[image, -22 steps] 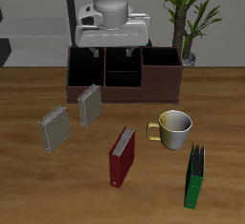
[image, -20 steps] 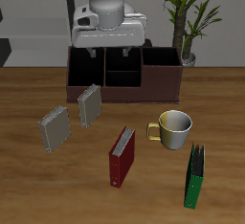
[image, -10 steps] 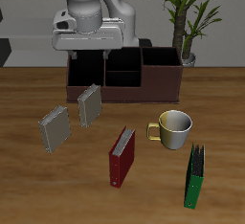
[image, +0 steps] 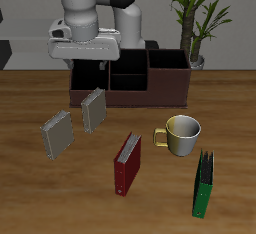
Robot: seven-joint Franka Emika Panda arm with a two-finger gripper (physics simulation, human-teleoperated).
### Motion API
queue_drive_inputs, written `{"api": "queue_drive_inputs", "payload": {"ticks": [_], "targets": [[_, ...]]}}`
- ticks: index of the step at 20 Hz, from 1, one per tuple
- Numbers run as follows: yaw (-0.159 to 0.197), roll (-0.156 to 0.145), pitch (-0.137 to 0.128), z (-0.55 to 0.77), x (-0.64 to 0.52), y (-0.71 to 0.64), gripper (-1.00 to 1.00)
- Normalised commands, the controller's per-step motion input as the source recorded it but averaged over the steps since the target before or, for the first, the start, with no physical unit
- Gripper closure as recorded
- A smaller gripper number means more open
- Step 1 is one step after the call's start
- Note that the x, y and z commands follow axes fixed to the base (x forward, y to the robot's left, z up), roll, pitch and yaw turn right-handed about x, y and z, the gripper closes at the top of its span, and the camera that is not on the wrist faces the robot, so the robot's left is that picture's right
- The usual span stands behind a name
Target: Place the left yellow book into the back desk caddy's back compartment
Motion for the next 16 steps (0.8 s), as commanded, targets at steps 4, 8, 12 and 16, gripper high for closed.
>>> {"api": "queue_drive_inputs", "payload": {"ticks": [4,8,12,16], "targets": [[-0.016,0.012,-0.034,-0.42,0.06,0.03,-1.0],[-0.052,0.001,0.022,-0.29,0.05,0.08,-1.0],[-0.026,-0.005,0.008,-0.31,0.06,0.05,-1.0],[0.02,0.006,0.002,-0.29,0.05,0.05,-1.0]]}}
